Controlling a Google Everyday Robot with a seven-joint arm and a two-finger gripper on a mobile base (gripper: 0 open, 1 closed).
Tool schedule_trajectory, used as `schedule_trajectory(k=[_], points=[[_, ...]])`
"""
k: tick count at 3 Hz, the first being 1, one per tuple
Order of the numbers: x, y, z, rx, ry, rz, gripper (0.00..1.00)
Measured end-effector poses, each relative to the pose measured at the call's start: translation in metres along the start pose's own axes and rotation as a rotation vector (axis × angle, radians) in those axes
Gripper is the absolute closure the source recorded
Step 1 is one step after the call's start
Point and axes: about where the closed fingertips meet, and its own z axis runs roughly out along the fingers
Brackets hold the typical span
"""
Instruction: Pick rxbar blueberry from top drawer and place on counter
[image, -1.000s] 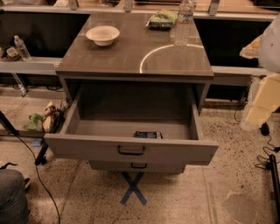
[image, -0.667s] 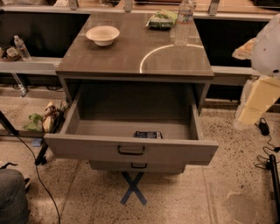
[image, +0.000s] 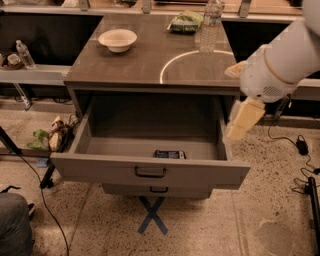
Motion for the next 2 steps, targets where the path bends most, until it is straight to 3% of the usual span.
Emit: schedule_trajectory(k=[1, 2], points=[[-0.0142, -0.0174, 0.065, -0.007, -0.044, -0.016, 0.0], [-0.0142, -0.0174, 0.065, -0.007, -0.044, -0.016, 0.0]])
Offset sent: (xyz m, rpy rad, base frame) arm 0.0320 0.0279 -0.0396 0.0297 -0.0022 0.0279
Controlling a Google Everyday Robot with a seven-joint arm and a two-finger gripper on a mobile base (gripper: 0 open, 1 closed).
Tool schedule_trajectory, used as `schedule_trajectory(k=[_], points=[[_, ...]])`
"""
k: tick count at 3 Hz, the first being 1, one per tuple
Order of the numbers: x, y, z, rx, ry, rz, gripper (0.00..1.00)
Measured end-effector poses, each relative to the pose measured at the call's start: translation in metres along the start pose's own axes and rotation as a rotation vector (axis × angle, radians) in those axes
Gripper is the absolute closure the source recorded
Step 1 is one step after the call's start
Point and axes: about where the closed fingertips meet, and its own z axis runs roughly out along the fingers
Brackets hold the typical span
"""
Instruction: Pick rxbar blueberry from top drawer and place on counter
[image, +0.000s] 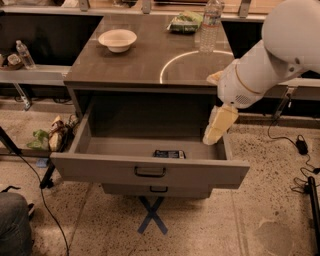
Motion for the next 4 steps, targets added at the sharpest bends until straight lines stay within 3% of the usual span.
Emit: schedule_trajectory(k=[1, 2, 3, 4], points=[[0.003, 0.001, 0.011, -0.02, 0.005, -0.017, 0.0], [0.014, 0.001, 0.04, -0.08, 0.022, -0.042, 0.0], [0.024, -0.005, 0.074, -0.122, 0.032, -0.038, 0.0], [0.032, -0.025, 0.126, -0.149, 0.018, -0.014, 0.0]])
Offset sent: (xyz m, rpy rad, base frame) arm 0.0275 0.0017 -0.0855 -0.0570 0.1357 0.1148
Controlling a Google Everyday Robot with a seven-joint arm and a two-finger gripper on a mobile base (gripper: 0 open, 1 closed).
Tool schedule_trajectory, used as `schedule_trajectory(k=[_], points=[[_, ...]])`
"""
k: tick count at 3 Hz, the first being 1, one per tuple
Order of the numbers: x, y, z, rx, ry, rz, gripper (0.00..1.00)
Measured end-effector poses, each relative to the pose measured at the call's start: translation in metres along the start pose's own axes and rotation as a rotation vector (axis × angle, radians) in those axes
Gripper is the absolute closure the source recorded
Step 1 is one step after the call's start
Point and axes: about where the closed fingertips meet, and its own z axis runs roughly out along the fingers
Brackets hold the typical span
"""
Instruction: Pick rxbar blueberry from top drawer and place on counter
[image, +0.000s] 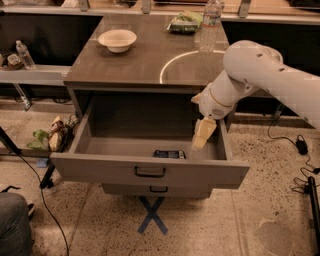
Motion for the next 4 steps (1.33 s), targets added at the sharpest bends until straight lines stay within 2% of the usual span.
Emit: schedule_trajectory(k=[1, 3, 4], points=[[0.0, 0.0, 0.0, 0.0, 0.0, 0.0, 0.0], [-0.007, -0.007, 0.019, -0.059, -0.03, -0.025, 0.0], [-0.005, -0.011, 0.026, -0.069, -0.041, -0.011, 0.0]])
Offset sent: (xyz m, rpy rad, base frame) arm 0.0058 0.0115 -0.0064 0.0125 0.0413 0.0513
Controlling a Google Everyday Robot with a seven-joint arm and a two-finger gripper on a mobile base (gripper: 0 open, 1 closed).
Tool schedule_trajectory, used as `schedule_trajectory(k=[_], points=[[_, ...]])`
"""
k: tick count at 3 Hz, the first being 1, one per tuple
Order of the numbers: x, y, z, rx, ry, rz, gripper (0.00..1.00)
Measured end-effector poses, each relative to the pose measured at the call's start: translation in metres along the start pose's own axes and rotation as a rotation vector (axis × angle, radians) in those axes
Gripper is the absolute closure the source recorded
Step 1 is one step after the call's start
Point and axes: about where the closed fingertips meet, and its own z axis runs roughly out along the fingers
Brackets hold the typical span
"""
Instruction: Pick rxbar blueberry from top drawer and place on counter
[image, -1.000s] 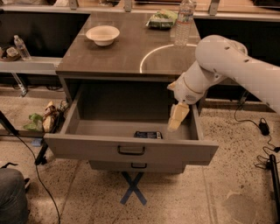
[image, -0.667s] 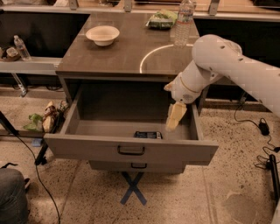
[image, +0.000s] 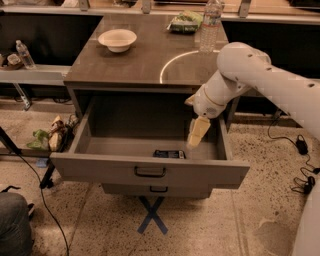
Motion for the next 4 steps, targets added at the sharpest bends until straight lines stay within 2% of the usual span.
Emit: schedule_trajectory(k=[1, 2, 4], points=[[-0.001, -0.001, 0.017, -0.004, -0.012, 0.007, 0.0], [-0.007, -0.005, 0.036, 0.016, -0.023, 0.004, 0.0], [-0.013, -0.008, 0.071, 0.091, -0.031, -0.023, 0.0]])
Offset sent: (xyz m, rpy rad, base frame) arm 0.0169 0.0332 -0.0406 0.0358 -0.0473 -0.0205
